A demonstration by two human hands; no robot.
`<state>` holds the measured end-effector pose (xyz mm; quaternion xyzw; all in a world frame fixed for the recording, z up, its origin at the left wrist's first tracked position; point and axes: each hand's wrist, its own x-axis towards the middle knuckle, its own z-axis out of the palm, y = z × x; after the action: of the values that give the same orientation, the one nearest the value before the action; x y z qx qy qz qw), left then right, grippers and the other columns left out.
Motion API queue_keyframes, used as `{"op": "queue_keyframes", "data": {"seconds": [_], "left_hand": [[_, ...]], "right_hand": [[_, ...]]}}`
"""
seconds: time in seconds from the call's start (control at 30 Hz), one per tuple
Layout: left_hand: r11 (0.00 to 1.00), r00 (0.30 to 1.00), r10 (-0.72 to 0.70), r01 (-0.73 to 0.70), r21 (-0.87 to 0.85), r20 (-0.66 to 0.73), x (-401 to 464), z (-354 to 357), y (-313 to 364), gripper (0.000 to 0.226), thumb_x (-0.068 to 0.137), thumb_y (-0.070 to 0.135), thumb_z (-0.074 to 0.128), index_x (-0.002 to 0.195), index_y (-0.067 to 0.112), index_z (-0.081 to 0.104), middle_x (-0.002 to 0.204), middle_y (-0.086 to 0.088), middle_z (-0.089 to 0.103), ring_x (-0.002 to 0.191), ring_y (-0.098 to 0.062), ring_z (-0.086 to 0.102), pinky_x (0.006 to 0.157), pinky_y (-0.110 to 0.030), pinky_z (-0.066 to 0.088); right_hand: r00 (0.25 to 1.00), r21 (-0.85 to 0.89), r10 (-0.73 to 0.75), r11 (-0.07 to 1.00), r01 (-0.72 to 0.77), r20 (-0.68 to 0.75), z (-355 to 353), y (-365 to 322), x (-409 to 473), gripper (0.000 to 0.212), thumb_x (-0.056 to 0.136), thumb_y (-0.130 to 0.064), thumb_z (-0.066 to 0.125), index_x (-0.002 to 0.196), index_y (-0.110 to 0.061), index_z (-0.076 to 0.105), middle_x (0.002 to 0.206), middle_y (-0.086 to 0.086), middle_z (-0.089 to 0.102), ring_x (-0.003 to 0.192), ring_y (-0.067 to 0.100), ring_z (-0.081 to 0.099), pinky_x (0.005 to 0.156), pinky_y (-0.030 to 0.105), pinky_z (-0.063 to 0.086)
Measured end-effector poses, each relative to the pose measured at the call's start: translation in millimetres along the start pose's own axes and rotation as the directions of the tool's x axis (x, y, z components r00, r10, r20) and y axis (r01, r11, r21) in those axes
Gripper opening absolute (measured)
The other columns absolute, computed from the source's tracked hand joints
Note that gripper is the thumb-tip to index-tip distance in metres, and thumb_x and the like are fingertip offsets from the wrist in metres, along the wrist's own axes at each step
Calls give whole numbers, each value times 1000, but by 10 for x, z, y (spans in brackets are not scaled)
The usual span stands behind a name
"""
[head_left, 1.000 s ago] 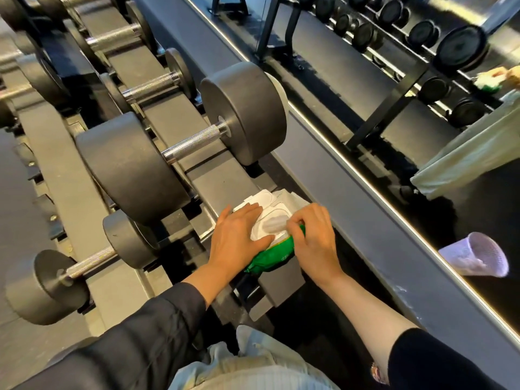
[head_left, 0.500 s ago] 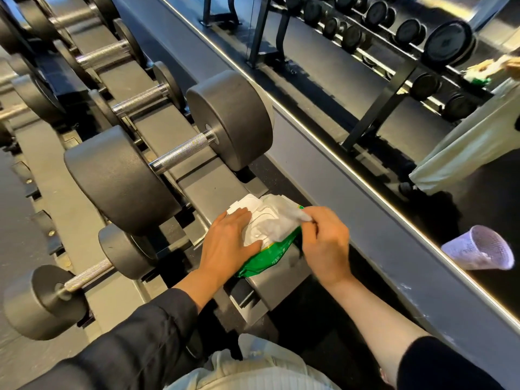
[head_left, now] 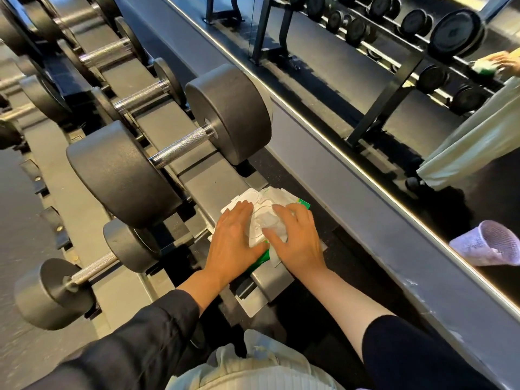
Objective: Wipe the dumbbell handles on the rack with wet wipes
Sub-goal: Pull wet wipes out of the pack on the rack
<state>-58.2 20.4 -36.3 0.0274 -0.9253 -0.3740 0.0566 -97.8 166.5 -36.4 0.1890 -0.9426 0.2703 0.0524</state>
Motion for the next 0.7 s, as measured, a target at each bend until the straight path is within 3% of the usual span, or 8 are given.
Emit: {"op": "queue_keyframes", "data": {"seconds": [0.13,0.23,0.43,0.5,0.57,0.63,0.7], "left_hand": [[1000,1000,-4,4,17,-14,5,7,26,79,76,28,78,142,9,39,147,-8,41,136,-22,36,113,-28,19],[999,999,5,-3,51,-40,50,-1,38,66,78,26,77,135,11,48,137,-6,53,126,-23,48,105,-23,29],[988,998,54,-51,146,-17,79,7,92,66,81,33,72,139,18,45,143,-1,47,130,-18,44,108,-25,27],[988,999,47,-45,147,-10,83,41,103,67,84,34,69,143,18,41,148,0,41,136,-16,36,109,-19,14],[990,999,34,-32,137,-10,92,70,88,70,84,35,69,144,19,39,151,0,37,139,-15,32,109,-17,9],[989,1000,27,-28,142,7,101,89,74,72,82,36,71,144,19,39,150,-1,37,138,-16,32,107,-16,8],[989,1000,18,-20,146,18,105,97,76,73,79,34,74,143,17,41,148,-1,40,137,-17,35,108,-18,13]], "right_hand": [[998,-42,49,998,-47,32,14,-43,76,24,93,-16,56,114,-6,62,122,8,48,112,17,47,94,19,42],[997,164,41,986,-29,-68,-83,-103,76,7,92,-7,56,93,-5,63,98,3,52,91,12,52,82,7,40],[925,332,201,939,-89,-321,-301,146,-73,17,89,3,53,76,-7,53,85,1,47,74,4,50,70,12,43],[907,340,254,931,-135,-336,-254,178,-114,12,89,1,52,79,-6,56,86,1,48,77,4,53,77,22,48],[922,319,299,923,-214,-247,-224,171,-86,7,90,-1,55,94,-4,60,97,6,53,88,14,58,80,24,50],[952,341,288,910,-237,-107,-227,119,-24,28,89,-2,57,117,-9,57,114,7,52,102,16,56,84,21,52],[984,390,176,906,-166,9,-204,52,36,46,88,0,59,130,-17,51,126,4,45,114,14,51,92,24,50]]}}
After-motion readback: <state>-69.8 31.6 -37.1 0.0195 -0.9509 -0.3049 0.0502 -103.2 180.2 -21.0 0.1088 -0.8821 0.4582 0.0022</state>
